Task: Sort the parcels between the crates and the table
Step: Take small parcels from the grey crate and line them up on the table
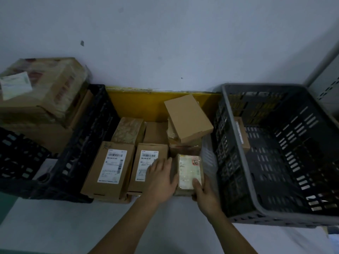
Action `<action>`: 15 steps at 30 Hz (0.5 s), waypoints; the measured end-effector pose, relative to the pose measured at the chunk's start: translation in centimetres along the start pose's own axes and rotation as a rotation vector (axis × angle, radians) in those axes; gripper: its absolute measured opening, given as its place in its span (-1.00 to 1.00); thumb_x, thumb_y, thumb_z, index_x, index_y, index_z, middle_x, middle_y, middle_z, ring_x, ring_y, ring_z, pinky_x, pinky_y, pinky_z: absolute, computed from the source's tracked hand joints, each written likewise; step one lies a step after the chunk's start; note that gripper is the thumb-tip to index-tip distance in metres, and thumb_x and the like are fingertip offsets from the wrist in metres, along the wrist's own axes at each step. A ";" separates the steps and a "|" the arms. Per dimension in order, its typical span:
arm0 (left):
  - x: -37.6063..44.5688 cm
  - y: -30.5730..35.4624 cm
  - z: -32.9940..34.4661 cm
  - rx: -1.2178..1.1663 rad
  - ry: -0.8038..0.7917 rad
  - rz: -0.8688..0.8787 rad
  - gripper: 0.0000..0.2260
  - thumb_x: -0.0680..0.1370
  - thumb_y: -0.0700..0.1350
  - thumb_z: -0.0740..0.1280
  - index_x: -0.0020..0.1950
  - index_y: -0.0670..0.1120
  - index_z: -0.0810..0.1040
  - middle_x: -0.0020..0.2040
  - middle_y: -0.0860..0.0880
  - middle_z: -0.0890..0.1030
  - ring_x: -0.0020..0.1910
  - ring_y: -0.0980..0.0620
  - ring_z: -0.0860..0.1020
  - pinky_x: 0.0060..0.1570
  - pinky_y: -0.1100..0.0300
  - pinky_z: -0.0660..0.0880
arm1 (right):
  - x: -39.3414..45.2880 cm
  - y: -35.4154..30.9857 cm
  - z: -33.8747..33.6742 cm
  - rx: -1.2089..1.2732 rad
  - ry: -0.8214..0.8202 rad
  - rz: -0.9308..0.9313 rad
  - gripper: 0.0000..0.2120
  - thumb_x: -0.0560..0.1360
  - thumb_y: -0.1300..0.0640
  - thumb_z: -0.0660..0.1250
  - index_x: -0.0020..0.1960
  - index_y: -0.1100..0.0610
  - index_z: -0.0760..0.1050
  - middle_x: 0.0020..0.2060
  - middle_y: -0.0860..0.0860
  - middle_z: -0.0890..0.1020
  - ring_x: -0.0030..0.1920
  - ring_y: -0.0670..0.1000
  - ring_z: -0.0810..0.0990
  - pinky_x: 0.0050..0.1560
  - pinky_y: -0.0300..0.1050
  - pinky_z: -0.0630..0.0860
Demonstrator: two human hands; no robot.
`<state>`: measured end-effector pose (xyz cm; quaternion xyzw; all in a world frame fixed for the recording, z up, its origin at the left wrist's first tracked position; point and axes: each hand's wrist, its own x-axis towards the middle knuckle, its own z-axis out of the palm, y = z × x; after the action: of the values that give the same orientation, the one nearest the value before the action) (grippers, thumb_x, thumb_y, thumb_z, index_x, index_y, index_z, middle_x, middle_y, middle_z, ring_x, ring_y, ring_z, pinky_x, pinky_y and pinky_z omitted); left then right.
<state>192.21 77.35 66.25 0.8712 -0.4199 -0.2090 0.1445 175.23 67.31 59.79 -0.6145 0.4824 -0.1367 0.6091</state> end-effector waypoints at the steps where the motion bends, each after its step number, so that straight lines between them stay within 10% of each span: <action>1: 0.2 -0.7 0.2 0.078 -0.002 0.014 -0.32 0.70 0.29 0.09 0.74 0.04 0.02 0.73 -0.05 0.13 0.71 -0.15 0.03 0.65 -0.17 0.06 | 0.5 0.5 0.6 -0.050 0.001 -0.004 -0.49 0.66 -0.35 0.23 0.55 -0.22 0.31 0.33 -0.10 0.66 0.20 -0.02 0.70 0.18 0.08 0.69; 10: 1.4 -3.2 -1.3 0.096 -0.021 0.045 -0.34 0.72 0.26 0.08 0.75 0.01 0.03 0.75 -0.09 0.07 0.72 -0.14 -0.01 0.68 -0.08 -0.01 | 2.4 5.4 1.0 -0.552 0.038 0.012 -0.48 0.65 -0.39 0.21 0.42 -0.06 0.50 0.20 -0.06 0.73 0.17 0.10 0.72 0.16 0.06 0.65; 15: 3.4 -2.2 -3.3 0.031 0.009 0.104 -0.35 0.72 0.25 0.10 0.75 0.02 0.03 0.75 -0.06 0.06 0.72 -0.12 0.03 0.67 -0.11 0.07 | 3.8 -2.4 -0.2 -0.415 0.283 0.012 -0.33 0.66 -0.40 0.19 0.49 0.09 0.52 0.26 0.02 0.68 0.26 0.10 0.64 0.27 -0.04 0.54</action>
<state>197.15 76.24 67.38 0.8512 -0.4674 -0.1907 0.1434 178.02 63.79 60.39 -0.6981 0.5845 -0.1158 0.3971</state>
